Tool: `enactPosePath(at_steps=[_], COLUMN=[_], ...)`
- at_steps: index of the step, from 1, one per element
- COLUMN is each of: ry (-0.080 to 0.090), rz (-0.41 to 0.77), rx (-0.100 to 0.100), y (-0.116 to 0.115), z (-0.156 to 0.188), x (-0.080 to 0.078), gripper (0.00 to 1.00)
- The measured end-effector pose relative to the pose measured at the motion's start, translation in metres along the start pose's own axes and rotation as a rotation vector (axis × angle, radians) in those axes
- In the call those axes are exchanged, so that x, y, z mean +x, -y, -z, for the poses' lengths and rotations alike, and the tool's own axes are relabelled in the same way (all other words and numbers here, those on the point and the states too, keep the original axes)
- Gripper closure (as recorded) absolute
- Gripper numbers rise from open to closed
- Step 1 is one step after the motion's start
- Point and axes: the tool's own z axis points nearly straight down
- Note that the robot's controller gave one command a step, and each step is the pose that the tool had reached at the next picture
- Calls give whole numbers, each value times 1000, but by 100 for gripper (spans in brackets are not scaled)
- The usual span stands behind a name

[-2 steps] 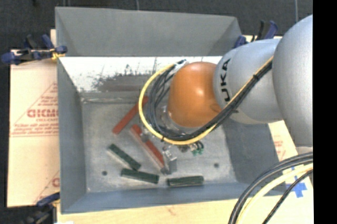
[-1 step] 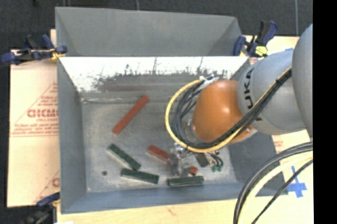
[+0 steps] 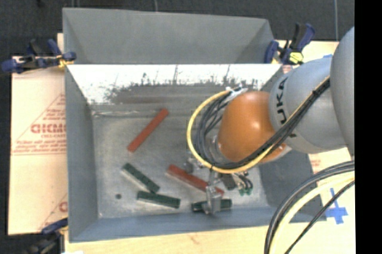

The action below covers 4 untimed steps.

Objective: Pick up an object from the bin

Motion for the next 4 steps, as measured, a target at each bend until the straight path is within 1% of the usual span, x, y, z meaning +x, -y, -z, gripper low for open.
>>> enactPosePath(at_steps=[1,2,3,4], ry=[4,-1,1,0], rz=[0,0,0,0], rx=[0,0,0,0], y=[0,0,0,0], z=[2,0,1,0], x=[-1,0,0,0], gripper=[100,0,100,0])
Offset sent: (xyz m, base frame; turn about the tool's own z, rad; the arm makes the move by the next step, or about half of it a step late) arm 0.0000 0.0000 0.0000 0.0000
